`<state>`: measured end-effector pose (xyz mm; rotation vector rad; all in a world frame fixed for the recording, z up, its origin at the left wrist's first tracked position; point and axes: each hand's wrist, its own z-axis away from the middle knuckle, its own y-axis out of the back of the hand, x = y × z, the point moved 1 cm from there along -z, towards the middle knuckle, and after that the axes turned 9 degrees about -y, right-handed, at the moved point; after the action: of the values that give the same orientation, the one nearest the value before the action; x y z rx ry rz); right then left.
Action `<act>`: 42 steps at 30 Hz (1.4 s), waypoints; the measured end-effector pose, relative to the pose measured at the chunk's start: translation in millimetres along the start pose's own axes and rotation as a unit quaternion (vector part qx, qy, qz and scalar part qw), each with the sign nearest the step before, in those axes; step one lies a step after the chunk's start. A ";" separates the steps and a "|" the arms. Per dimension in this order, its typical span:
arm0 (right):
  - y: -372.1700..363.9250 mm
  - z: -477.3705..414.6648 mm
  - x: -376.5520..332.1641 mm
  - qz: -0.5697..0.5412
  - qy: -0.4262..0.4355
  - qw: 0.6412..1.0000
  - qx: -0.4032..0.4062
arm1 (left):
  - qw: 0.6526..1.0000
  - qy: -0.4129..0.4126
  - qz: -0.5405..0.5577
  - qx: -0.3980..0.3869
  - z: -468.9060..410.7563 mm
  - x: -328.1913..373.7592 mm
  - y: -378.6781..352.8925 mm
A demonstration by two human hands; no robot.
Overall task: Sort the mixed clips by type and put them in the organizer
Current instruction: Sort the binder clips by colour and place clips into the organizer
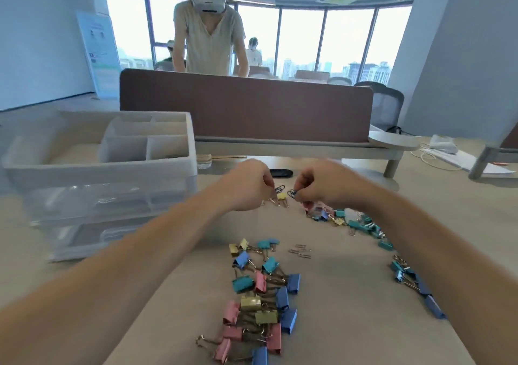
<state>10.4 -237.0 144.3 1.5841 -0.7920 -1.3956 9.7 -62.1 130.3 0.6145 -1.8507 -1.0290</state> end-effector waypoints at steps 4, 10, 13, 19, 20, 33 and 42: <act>-2.2 -11.2 -59.7 -0.020 0.045 0.999 0.000 | 0.998 0.028 -0.011 0.061 33.7 -18.4 54.0; -0.7 -28.1 -147.1 -0.093 0.111 0.989 0.008 | 0.987 0.063 -0.049 0.143 76.6 -45.4 134.5; -6.8 -47.3 -188.1 -0.105 0.125 0.987 -0.004 | 0.977 0.093 -0.093 0.166 90.0 -62.2 165.9; -30.1 -83.6 -239.9 -0.108 0.116 0.987 -0.006 | 0.947 0.132 -0.269 0.112 90.3 -99.3 181.0; -34.0 -88.6 -243.7 -0.102 0.111 0.989 -0.007 | 0.944 0.128 -0.291 0.091 88.1 -106.7 179.5; -67.8 -111.6 -272.8 0.044 0.132 0.990 0.007 | 0.949 0.078 -0.276 0.132 89.9 -163.3 185.3; -74.1 -102.2 -281.1 0.145 0.170 0.974 -0.028 | 0.968 0.089 -0.175 0.157 99.6 -158.8 189.3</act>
<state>56.3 62.4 201.2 1.5372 -0.7346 -0.8998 -3.2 196.8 192.0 1.2181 -1.7943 -0.8677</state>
